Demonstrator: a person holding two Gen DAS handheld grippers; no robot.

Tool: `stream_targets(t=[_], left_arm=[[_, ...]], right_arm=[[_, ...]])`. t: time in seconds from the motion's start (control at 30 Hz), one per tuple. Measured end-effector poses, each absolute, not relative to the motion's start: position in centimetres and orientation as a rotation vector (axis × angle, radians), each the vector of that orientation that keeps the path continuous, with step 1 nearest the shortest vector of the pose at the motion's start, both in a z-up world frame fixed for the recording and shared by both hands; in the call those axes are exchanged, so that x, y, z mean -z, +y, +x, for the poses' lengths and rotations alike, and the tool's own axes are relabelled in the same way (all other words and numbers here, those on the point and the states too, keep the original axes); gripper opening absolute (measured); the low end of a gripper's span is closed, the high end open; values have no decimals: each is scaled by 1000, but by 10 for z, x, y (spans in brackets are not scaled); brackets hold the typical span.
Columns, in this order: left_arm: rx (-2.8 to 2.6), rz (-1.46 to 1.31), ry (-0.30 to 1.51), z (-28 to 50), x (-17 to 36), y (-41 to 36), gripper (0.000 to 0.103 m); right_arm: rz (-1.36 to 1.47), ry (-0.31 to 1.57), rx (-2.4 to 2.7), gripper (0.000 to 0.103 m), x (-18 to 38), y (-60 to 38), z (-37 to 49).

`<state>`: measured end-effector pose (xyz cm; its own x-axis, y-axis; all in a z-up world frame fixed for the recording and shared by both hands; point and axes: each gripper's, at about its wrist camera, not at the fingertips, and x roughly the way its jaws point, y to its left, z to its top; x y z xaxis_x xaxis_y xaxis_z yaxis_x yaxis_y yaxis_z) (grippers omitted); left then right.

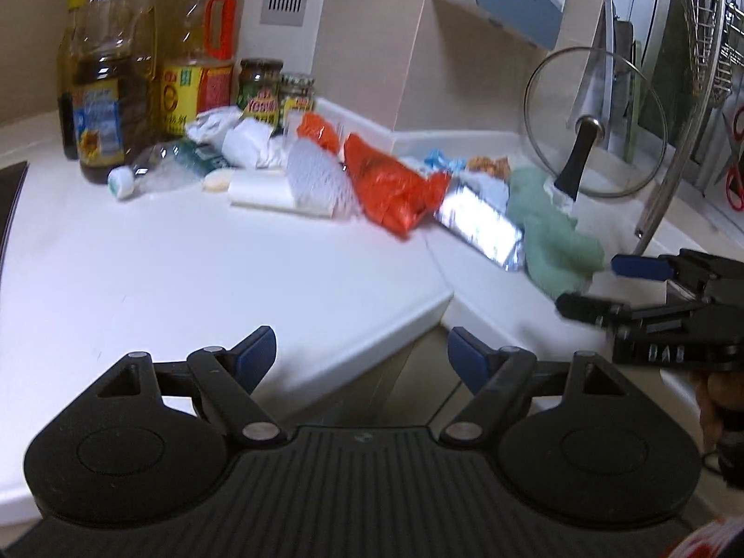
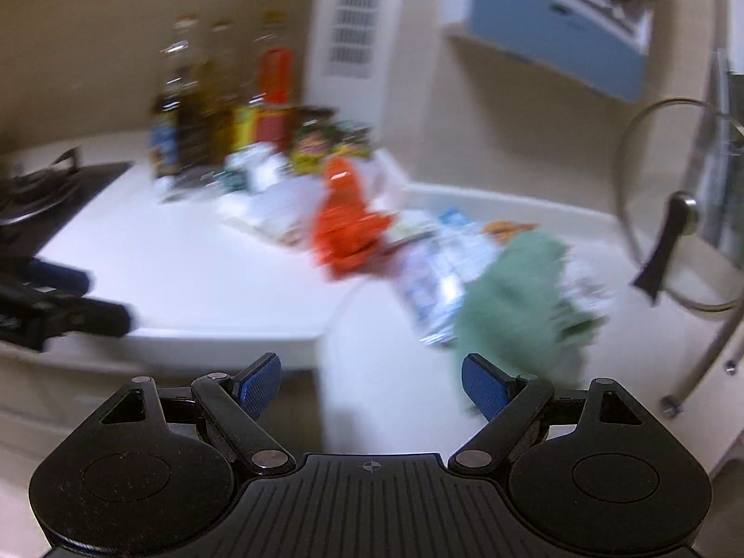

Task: Collect trash
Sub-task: 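Grasp the orange plastic bag with the left tool while the right tool grasps the green cloth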

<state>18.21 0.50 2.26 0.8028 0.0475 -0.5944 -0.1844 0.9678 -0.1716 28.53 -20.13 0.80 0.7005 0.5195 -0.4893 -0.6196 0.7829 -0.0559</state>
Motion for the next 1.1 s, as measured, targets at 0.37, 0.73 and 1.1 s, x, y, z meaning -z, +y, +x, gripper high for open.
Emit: stream_targets(t=[0.37, 0.73, 1.1], left_arm=[[-129, -199, 598, 238, -25, -3, 79], [-162, -158, 607, 299, -22, -12, 79], [-154, 44, 669, 389, -5, -37, 80]], right_arm=[[-525, 454, -688, 85, 21, -217, 371], [-507, 466, -729, 8, 26, -227, 399], [-241, 422, -668, 7, -24, -249, 414]])
